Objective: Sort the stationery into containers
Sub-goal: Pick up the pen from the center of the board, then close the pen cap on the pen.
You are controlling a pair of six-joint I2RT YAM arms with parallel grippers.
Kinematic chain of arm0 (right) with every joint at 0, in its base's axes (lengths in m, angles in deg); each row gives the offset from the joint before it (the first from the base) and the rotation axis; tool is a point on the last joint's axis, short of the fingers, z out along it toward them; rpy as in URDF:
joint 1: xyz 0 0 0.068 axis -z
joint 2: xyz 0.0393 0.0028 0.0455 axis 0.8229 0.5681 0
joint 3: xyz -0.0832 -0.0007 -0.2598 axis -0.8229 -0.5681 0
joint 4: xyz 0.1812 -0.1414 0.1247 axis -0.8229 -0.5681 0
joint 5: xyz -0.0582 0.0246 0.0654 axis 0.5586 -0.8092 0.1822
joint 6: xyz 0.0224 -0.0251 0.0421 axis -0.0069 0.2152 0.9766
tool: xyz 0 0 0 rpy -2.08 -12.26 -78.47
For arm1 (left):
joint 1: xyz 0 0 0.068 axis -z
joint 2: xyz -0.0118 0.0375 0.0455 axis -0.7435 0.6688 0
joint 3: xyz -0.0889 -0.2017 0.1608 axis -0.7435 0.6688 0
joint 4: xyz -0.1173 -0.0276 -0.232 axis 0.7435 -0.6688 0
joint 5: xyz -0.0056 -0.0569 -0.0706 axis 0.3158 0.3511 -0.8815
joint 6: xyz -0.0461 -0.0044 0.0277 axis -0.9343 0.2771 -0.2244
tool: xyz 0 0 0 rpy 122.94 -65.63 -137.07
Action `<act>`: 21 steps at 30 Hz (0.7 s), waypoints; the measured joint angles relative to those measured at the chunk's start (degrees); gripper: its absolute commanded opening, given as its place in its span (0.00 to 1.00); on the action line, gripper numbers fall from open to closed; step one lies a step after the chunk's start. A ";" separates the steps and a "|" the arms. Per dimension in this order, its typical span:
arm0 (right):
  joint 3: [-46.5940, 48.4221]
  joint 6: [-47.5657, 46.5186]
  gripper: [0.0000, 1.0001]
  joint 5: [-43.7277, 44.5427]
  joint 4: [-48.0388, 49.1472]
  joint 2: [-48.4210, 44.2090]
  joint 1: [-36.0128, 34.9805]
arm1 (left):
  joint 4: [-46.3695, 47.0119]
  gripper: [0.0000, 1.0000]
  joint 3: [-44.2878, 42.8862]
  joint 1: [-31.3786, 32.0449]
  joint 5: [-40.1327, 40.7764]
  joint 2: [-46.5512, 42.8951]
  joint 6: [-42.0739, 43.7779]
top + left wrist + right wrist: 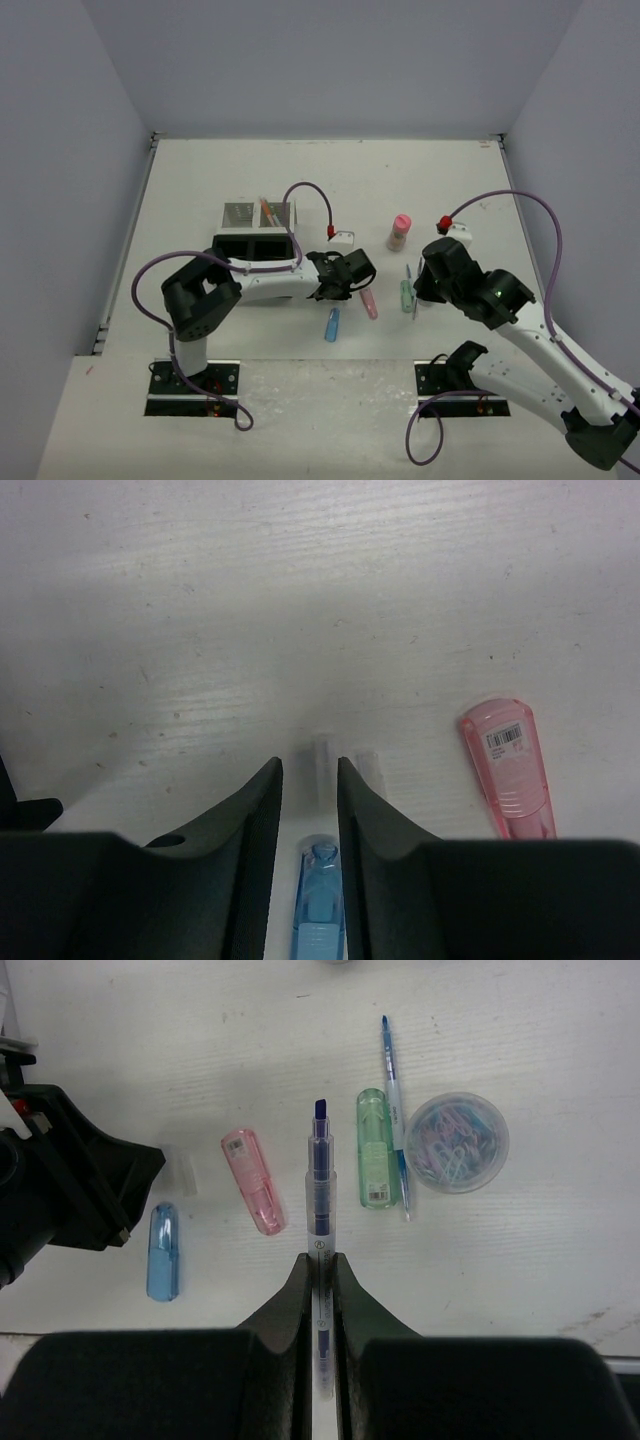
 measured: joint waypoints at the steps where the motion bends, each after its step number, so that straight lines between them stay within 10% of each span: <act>1: 0.00 0.00 0.00 0.01 0.00 -0.06 0.00 | 0.02 0.31 -0.01 0.00 -0.01 0.12 -0.01; 21: -0.22 -0.33 0.00 -0.28 0.17 -2.59 -0.42 | 0.90 0.00 -0.01 0.32 -0.92 2.03 -0.73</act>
